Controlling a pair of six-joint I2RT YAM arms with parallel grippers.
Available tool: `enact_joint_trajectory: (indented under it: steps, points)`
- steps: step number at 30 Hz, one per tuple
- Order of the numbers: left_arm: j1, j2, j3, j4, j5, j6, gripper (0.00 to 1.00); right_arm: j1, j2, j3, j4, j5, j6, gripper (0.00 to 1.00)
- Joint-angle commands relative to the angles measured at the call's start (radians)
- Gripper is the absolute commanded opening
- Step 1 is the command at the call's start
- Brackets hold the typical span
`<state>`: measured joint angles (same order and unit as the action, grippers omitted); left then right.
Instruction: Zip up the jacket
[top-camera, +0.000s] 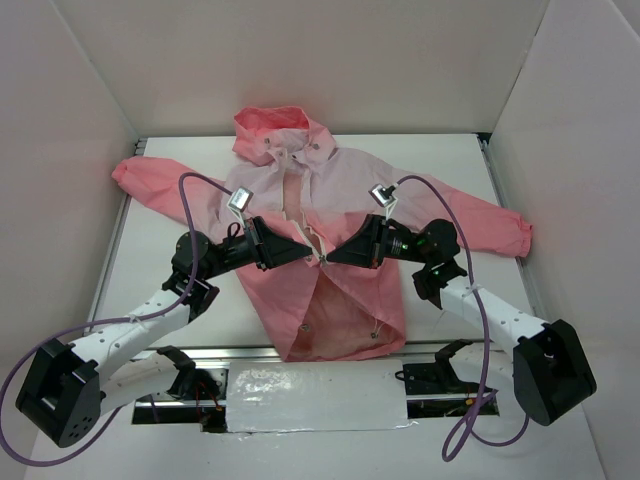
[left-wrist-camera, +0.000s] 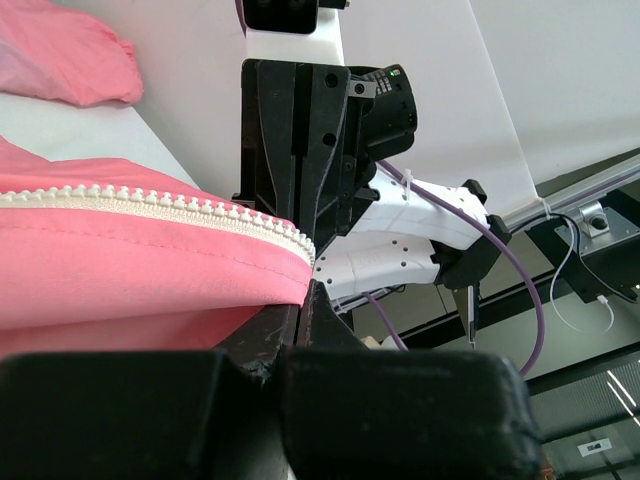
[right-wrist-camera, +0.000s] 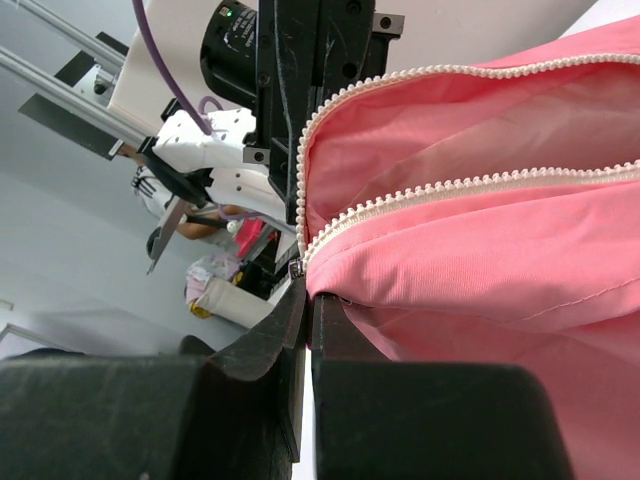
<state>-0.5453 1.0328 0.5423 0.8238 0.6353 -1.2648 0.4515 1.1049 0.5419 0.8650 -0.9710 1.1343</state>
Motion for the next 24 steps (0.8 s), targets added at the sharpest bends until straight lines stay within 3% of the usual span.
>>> enact_joint_trajectory:
  steps: [1, 24]
  points:
    - [0.001, -0.004, 0.005, 0.087, 0.027, -0.001, 0.0, -0.005, 0.01, 0.033, 0.108, -0.028, 0.018, 0.0]
    - [-0.001, 0.05, 0.015, 0.161, 0.05, -0.025, 0.0, -0.004, 0.064, 0.082, 0.138, -0.069, 0.056, 0.0]
